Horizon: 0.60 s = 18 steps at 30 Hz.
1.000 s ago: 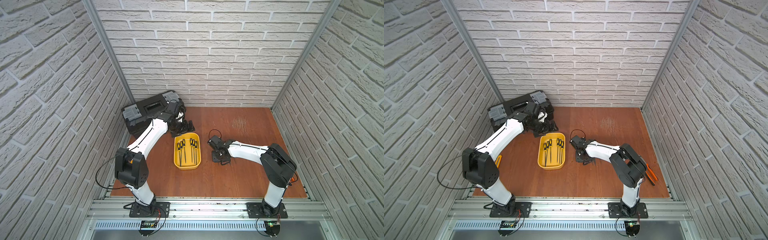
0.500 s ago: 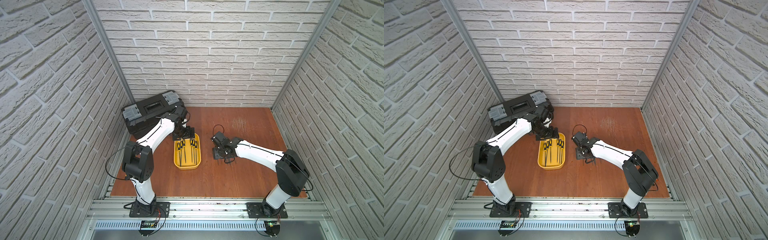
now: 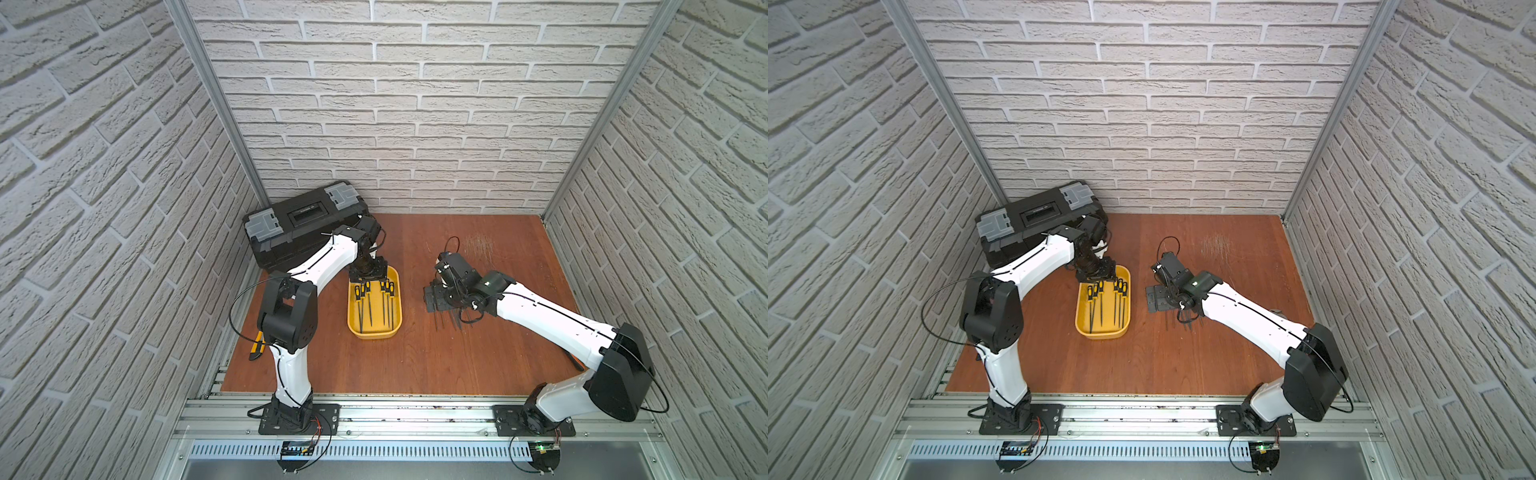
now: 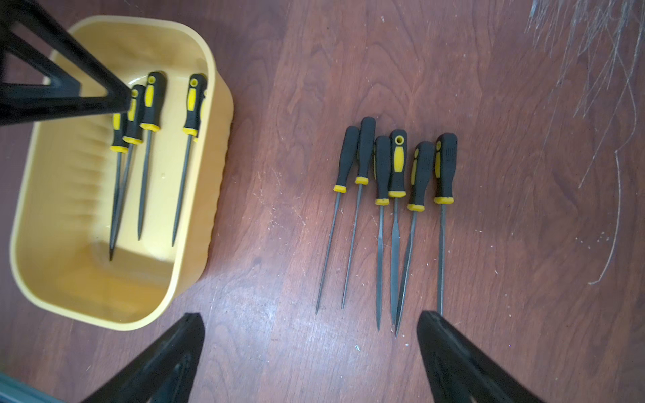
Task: Take the file tool out of the storage box
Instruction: Pick up the file tool from the storage box.
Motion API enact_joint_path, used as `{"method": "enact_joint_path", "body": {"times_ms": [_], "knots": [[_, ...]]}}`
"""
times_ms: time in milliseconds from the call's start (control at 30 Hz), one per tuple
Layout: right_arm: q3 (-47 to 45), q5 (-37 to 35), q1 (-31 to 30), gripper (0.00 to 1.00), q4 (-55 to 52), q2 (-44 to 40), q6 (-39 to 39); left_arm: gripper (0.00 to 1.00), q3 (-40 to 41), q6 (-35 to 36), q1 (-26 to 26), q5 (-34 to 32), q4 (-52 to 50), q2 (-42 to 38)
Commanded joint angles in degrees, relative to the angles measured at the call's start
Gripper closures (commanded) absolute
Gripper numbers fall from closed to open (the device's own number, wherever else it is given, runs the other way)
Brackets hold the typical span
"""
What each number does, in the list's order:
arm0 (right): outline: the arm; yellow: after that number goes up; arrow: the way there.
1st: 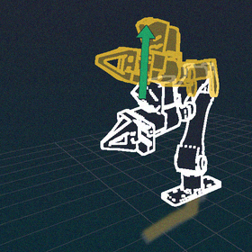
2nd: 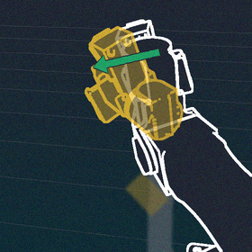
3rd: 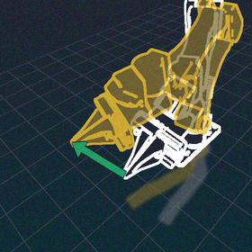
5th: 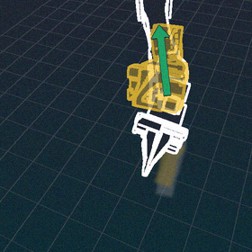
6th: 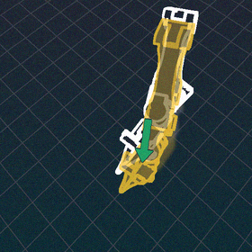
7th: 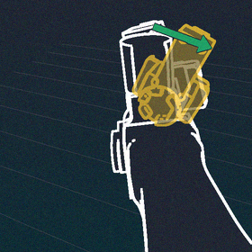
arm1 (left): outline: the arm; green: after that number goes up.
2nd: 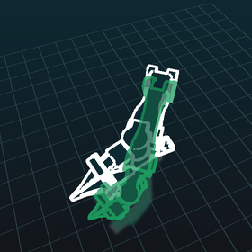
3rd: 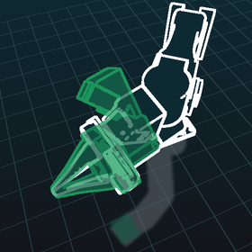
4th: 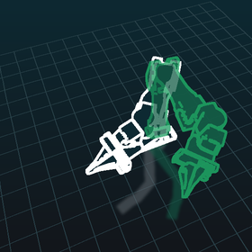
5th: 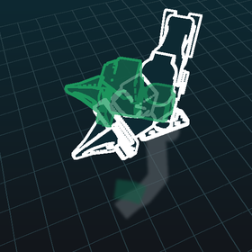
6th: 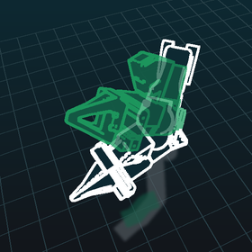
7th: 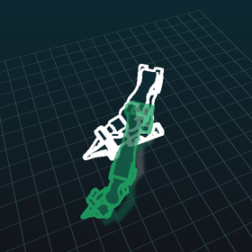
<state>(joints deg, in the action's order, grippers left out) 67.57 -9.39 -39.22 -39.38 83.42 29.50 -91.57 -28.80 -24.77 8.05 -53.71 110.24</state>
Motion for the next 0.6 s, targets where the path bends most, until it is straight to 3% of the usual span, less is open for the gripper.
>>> {"method": "enact_joint_path", "body": {"times_ms": [0, 567], "knots": [[1.2, 1.3, -0.3, 0.0, -0.2, -2.2, -1.3, 0.37, -2.0, 1.0, -0.5, -1.7, -1.0, 2.2], [-0.9, 1.7, 0.4, 0.0, 0.1, -5.0, -0.4, 0.59, -6.1, -0.7, -3.0, -8.9, 1.7, 11.7]]}}
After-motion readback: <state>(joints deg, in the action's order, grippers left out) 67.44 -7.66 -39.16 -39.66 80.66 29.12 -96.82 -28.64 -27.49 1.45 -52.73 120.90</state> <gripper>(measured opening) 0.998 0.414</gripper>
